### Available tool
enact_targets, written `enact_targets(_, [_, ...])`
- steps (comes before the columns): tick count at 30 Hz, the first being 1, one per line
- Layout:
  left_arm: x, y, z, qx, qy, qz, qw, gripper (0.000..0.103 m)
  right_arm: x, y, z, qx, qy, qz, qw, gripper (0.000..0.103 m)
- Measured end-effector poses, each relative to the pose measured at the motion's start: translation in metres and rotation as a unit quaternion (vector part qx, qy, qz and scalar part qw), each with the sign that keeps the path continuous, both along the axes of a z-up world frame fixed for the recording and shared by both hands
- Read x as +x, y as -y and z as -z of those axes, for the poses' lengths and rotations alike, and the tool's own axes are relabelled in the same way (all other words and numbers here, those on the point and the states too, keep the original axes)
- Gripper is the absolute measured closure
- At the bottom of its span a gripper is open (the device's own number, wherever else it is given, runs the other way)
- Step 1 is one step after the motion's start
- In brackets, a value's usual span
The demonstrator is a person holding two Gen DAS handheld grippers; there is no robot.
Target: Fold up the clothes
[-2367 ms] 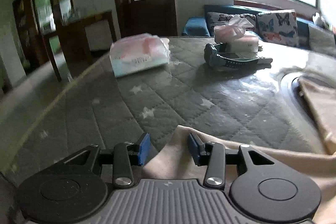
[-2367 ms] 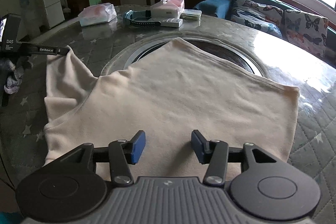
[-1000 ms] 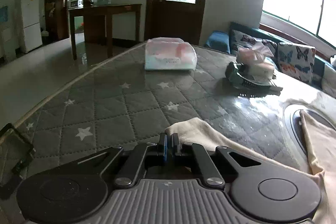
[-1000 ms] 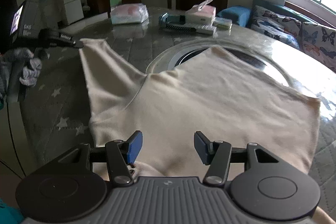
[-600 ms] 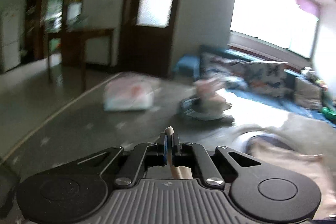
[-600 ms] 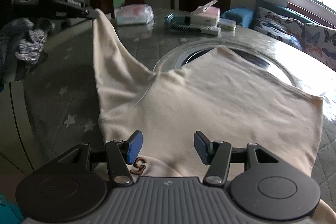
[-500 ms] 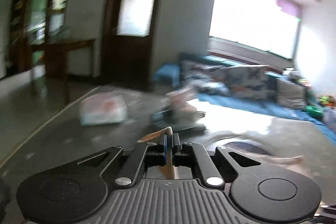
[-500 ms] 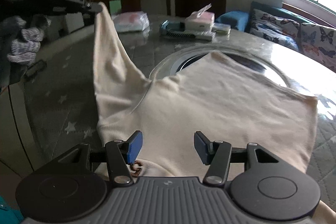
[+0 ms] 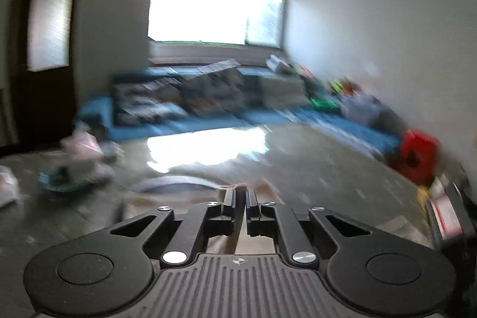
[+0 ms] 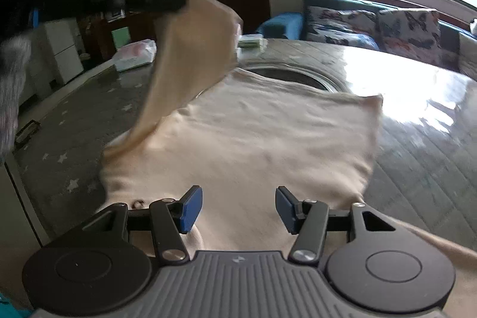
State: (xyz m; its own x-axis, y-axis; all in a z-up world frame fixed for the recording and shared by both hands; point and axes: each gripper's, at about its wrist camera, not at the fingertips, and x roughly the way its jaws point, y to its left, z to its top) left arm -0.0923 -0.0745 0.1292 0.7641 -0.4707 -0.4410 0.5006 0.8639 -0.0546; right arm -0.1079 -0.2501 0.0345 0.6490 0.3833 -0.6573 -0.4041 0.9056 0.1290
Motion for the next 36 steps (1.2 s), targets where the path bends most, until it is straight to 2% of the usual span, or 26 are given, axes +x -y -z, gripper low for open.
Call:
enact_targets(1, [-0.002, 0.002, 0.005, 0.011, -0.001, 0.007, 0.9999, 0.093, -0.002, 0.003, 0.001, 0.0, -0.003, 0.005, 1.0, 0.048])
enact_targets(4, [-0.009, 0.004, 0.018, 0.043, -0.001, 0.022, 0.9988, 0.078, -0.007, 0.013, 0.005, 0.002, -0.009, 0.016, 1.0, 0.048])
enact_targets(7, [-0.011, -0.013, 0.027, 0.072, 0.002, -0.001, 0.9974, 0.067, -0.013, 0.022, 0.004, 0.005, -0.011, 0.023, 1.0, 0.048])
enact_targets(11, [-0.016, -0.05, 0.047, 0.104, -0.013, -0.043, 0.9935, 0.062, -0.018, 0.031, 0.001, 0.013, -0.009, 0.036, 0.999, 0.048])
enact_targets(17, [-0.023, -0.089, 0.082, 0.14, -0.042, -0.081, 0.9859, 0.061, -0.005, 0.029, 0.002, 0.017, -0.008, 0.046, 0.999, 0.052])
enact_targets(20, [-0.033, -0.098, 0.091, 0.14, -0.049, -0.078, 0.9859, 0.061, 0.003, 0.026, 0.008, 0.01, -0.012, 0.054, 0.998, 0.053])
enact_targets(24, [-0.038, -0.103, 0.103, 0.139, -0.052, -0.074, 0.9862, 0.061, 0.015, 0.021, 0.015, 0.002, -0.017, 0.063, 0.998, 0.062])
enact_targets(26, [-0.038, -0.104, 0.106, 0.139, -0.047, -0.074, 0.9865, 0.063, 0.02, 0.019, 0.018, -0.003, -0.02, 0.068, 0.997, 0.066])
enact_targets(27, [-0.038, -0.104, 0.107, 0.137, -0.043, -0.073, 0.9869, 0.067, 0.022, 0.017, 0.019, -0.005, -0.021, 0.07, 0.997, 0.069])
enact_targets(28, [-0.037, -0.104, 0.107, 0.135, -0.041, -0.071, 0.9875, 0.076, 0.023, 0.017, 0.019, -0.009, -0.019, 0.072, 0.997, 0.072])
enact_targets(30, [-0.036, -0.103, 0.11, 0.133, -0.038, -0.064, 0.9884, 0.086, 0.023, 0.015, 0.018, -0.013, -0.017, 0.075, 0.997, 0.076])
enact_targets(31, [-0.037, -0.102, 0.111, 0.134, -0.036, -0.062, 0.9884, 0.097, 0.023, 0.015, 0.018, -0.016, -0.016, 0.077, 0.997, 0.079])
enact_targets(36, [-0.045, -0.107, 0.108, 0.129, -0.035, -0.069, 0.9886, 0.099, 0.027, 0.015, 0.016, -0.022, -0.013, 0.082, 0.996, 0.083])
